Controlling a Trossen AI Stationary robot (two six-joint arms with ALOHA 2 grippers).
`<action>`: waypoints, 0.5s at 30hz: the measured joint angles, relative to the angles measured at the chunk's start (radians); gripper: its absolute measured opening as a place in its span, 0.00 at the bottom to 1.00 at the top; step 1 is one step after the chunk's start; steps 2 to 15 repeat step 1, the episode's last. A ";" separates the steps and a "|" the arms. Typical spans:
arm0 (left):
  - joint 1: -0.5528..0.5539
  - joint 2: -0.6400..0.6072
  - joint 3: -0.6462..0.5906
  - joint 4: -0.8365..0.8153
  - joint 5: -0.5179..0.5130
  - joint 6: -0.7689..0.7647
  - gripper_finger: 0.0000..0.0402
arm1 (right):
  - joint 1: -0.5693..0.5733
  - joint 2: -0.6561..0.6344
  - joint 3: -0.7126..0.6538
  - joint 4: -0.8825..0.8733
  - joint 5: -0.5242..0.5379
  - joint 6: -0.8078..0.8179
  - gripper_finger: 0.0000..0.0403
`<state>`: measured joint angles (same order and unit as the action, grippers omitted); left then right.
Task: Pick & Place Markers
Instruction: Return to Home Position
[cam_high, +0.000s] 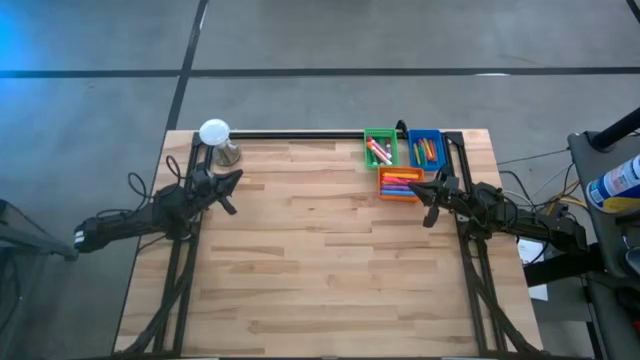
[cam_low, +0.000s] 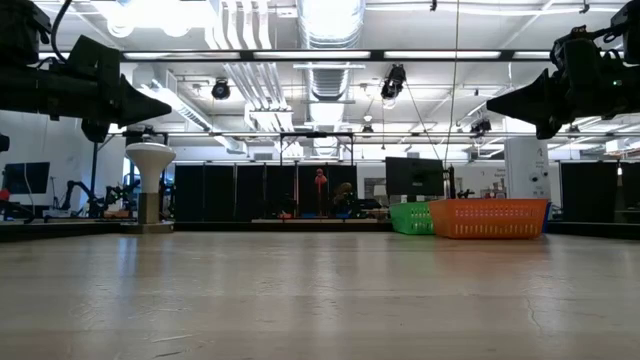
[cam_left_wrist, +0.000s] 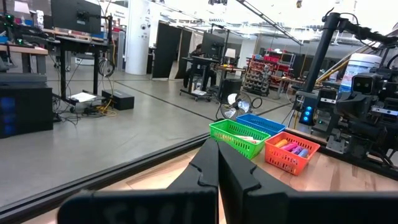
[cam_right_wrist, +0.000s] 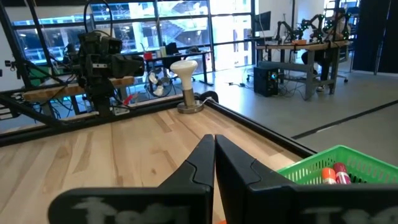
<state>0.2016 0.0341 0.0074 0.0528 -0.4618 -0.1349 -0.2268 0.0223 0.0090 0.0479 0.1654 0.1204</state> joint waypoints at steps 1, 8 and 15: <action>0.000 0.000 0.000 0.000 0.000 0.000 0.00 | 0.000 0.000 0.000 0.000 0.000 0.000 0.02; 0.000 0.000 0.000 0.000 0.000 0.000 0.00 | 0.000 0.000 0.000 0.000 0.000 0.000 0.02; 0.000 0.000 0.000 0.000 0.000 0.000 0.00 | 0.000 0.000 0.000 0.000 0.000 0.000 0.02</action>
